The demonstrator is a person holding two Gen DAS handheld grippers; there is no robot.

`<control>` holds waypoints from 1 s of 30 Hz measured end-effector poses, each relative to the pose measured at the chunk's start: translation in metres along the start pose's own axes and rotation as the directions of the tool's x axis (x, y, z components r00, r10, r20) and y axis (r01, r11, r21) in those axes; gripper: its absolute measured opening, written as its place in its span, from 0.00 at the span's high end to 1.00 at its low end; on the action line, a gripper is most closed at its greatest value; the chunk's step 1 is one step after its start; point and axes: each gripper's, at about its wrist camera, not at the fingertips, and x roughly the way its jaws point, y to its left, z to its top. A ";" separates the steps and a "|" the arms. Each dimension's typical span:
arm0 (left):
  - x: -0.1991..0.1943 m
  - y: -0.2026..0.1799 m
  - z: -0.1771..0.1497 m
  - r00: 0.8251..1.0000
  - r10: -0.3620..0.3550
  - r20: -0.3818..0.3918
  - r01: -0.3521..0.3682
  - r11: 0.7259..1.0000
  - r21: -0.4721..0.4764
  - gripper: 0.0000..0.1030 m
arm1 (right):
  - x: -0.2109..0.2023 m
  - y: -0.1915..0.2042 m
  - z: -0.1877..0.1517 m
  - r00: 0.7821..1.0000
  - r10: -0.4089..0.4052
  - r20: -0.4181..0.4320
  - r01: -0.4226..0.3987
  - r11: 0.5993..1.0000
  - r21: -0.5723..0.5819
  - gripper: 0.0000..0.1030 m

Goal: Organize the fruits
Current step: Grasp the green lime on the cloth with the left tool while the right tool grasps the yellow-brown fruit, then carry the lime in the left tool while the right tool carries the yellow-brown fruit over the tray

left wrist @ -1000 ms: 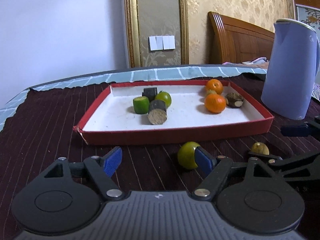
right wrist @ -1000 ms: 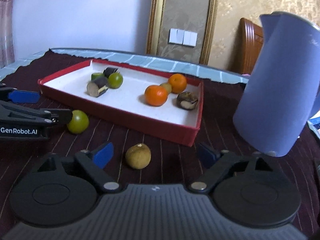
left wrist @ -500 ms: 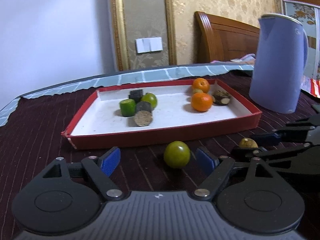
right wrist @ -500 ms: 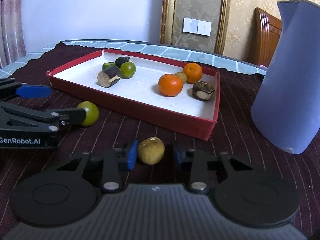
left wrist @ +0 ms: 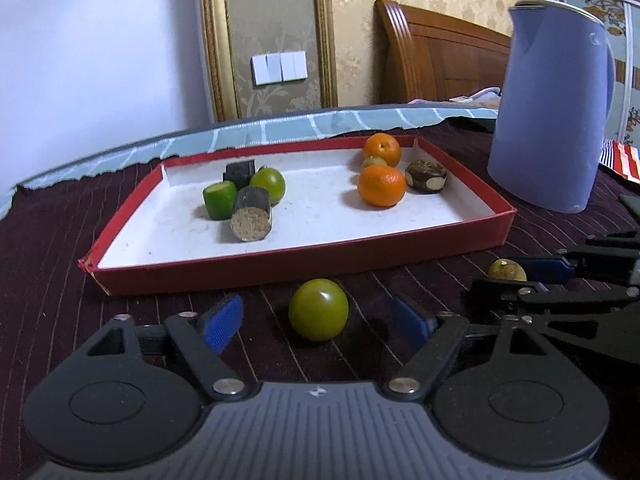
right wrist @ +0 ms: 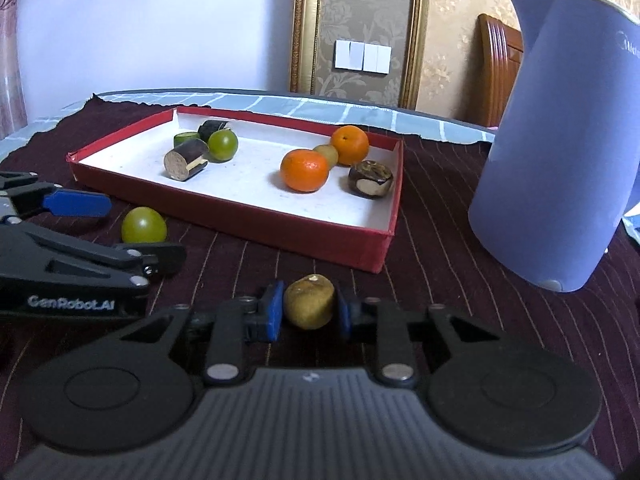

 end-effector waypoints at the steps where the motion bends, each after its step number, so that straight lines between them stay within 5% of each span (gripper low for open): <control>1: 0.001 0.001 0.000 1.000 -0.001 -0.007 0.001 1.000 -0.009 0.40 | 0.000 0.000 0.000 1.000 -0.001 0.001 0.001 1.000 -0.002 0.75; 10: 0.007 0.004 0.000 1.000 -0.005 -0.025 0.004 0.998 -0.056 0.70 | 0.000 -0.009 -0.001 0.999 0.038 0.006 -0.038 0.998 0.052 0.75; 21: 0.006 0.011 -0.002 0.999 -0.036 -0.013 0.035 0.994 -0.103 0.72 | 0.000 -0.008 -0.002 0.999 0.037 0.005 -0.037 0.998 0.054 0.75; 30: 0.007 -0.007 0.000 0.999 0.029 -0.019 -0.029 1.000 -0.003 0.71 | 0.001 -0.004 -0.002 1.000 0.019 -0.002 -0.019 0.999 0.035 0.75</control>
